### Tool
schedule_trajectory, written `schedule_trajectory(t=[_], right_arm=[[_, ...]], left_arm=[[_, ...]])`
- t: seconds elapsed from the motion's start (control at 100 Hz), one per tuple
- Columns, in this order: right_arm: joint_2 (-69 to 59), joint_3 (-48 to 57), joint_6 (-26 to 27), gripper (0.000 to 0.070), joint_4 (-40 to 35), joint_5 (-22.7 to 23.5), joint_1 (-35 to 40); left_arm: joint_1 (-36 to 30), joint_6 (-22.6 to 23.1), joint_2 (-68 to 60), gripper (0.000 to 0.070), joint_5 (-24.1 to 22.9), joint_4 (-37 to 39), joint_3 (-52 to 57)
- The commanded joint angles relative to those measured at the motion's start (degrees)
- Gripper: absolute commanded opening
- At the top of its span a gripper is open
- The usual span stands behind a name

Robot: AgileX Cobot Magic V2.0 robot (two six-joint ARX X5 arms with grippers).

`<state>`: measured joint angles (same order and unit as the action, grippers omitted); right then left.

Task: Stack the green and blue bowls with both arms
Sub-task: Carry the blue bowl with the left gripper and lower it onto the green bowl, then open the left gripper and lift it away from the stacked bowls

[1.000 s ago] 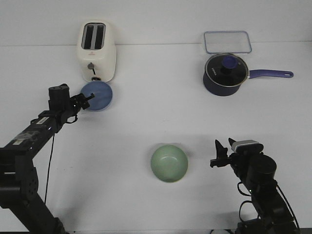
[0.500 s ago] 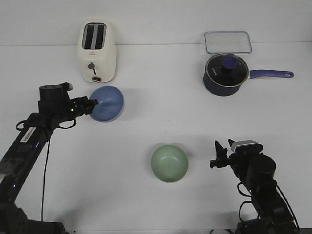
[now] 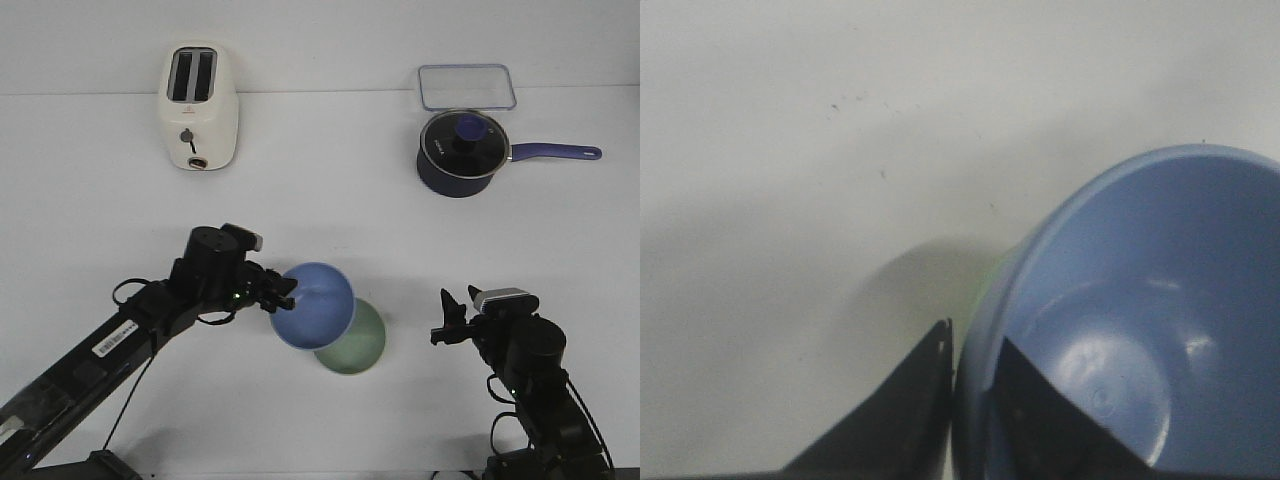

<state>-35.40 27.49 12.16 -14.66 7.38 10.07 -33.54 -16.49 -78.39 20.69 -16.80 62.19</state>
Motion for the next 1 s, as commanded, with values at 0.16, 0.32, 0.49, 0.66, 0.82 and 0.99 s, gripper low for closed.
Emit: schedule_trajectory(t=[0.16,0.32,0.49,0.66,0.82,0.99], right_arm=[[-0.33,-0.15,-0.7,0.0334,0.46,0.11,0.09],[-0.33,-0.15,-0.68,0.0334,0.46,0.11,0.09],[-0.31,-0.15,-0.7,0.0334,0.04,0.11,0.09],[-0.28,-0.15,-0.7,0.0334,-0.26,0.09,0.09],[-0.17,-0.15,-0.7,0.0331,0.2,-0.11,0.02],[2.67,-0.13,-1.31,0.0016,0.35,-0.09,0.02]], left_arm=[[-7.98,-0.72,-6.32,0.0013,-1.57,4.59,0.72],[-10.27,-0.74,-10.21,0.0018,-1.68,6.56,0.72],[-10.29,-0.74,-10.32,0.034,-1.68,7.74,0.74],[-7.67,0.09,-6.91,0.0355,-2.69,7.56,0.74],[-3.17,4.63,-0.07,0.0329,-11.23,5.31,0.74],[3.65,11.5,8.68,0.0009,-21.11,3.19,0.74]])
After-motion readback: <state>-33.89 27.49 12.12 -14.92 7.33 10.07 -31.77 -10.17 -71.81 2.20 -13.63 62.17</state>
